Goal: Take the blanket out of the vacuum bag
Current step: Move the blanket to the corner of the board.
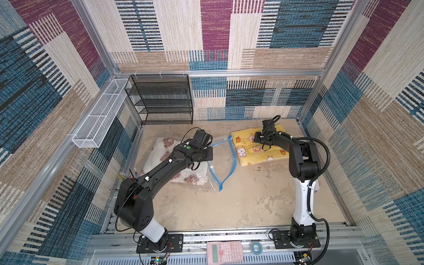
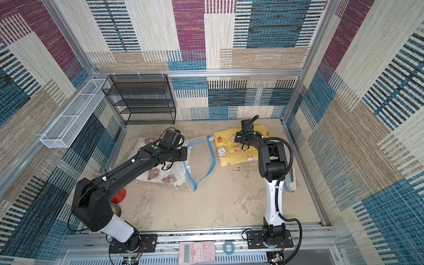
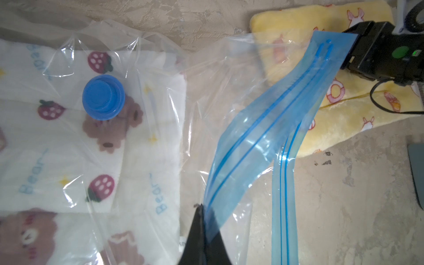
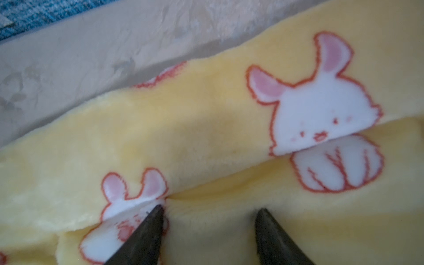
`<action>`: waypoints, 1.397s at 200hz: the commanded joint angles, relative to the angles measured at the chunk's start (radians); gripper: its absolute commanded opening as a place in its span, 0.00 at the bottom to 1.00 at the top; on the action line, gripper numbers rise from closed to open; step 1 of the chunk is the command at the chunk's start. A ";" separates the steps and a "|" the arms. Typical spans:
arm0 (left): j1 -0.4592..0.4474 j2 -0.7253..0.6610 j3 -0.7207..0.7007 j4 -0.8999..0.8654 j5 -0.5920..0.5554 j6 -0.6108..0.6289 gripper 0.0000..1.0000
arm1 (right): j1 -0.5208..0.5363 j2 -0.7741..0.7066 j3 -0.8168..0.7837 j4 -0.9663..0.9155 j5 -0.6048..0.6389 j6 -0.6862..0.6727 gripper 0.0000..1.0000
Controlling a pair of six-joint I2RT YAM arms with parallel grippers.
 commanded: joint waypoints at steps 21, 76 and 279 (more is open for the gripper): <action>0.002 -0.007 0.003 -0.011 0.004 0.001 0.00 | -0.036 0.128 0.209 -0.102 0.011 0.029 0.65; 0.005 -0.004 0.002 -0.009 0.004 0.002 0.00 | -0.051 0.218 0.361 -0.155 -0.022 0.055 0.65; 0.005 -0.006 0.002 -0.010 0.020 -0.004 0.00 | 0.037 -0.622 -0.562 0.373 -0.436 0.235 0.63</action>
